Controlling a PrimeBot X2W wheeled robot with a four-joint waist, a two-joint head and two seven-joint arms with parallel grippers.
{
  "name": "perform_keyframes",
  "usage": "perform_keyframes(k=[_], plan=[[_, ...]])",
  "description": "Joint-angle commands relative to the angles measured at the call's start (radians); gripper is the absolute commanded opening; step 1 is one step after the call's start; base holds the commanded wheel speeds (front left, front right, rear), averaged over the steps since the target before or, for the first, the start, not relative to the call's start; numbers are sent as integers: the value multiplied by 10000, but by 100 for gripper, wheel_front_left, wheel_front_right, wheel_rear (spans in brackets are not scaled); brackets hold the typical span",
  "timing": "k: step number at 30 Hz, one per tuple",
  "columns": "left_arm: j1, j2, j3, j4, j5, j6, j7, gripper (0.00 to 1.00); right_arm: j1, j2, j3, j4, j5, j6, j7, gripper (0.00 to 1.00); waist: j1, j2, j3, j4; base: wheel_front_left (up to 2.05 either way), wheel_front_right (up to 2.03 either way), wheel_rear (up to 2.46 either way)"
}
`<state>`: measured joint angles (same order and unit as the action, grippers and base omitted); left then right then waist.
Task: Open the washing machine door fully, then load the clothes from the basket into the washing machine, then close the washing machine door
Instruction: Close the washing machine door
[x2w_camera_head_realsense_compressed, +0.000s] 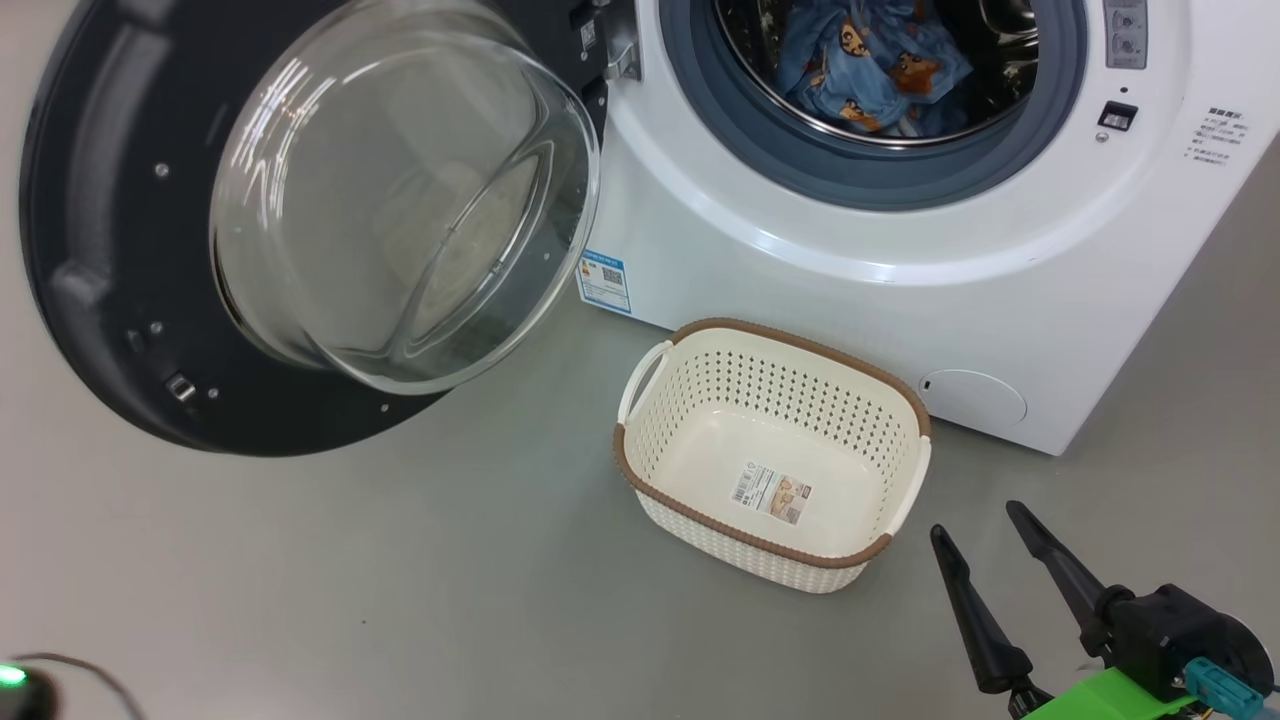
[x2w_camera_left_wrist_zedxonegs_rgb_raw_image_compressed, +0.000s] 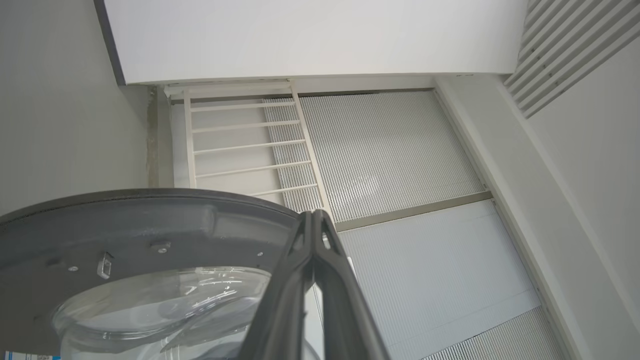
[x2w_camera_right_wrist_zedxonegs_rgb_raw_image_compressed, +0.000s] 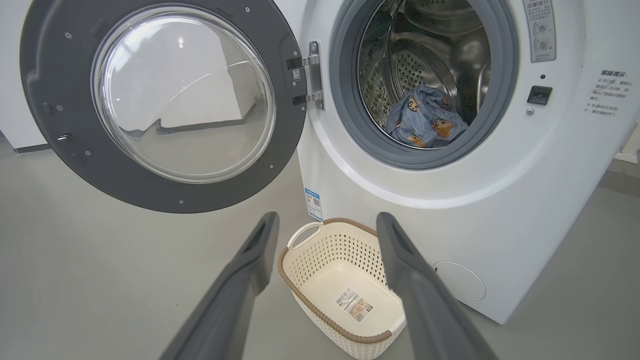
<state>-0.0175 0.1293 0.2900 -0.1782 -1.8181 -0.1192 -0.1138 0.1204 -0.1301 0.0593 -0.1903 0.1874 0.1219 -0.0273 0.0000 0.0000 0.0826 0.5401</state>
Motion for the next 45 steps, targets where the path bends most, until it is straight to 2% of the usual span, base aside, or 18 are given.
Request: perform_keyframes(k=[1,5,10,17,24,33,45], plan=[[-527,524,609,7,-140,-112,124,0,-417,-132,212,-354,-26,88,42,100,0,0,59,3,0,0,0],[-1311,1462,1274,1242,-533,-111,512,0,-406,-255,142,-494,-12,88,134,100,0,0,186,0,0,0,0],[-2497,2620,1544,3266,-779,116,984,0,-410,-403,93,-704,-6,88,266,100,0,0,406,-89,0,0,0],[-3926,3676,1815,5616,-1301,375,1607,0,-574,-701,121,-1067,0,88,594,100,0,0,914,-436,0,0,0],[-4756,4191,1735,7021,-1356,479,1971,0,-760,-1071,161,-1448,83,88,908,100,0,0,1514,-797,0,0,0],[-5786,4825,837,7610,-678,854,2424,0,-1006,-1476,160,-1882,238,88,1228,100,0,0,2372,-1137,0,0,0],[-6476,4880,312,8248,-219,872,2505,0,-1297,-1642,6,-2112,319,88,1285,100,0,0,3181,-1335,0,0,0]])
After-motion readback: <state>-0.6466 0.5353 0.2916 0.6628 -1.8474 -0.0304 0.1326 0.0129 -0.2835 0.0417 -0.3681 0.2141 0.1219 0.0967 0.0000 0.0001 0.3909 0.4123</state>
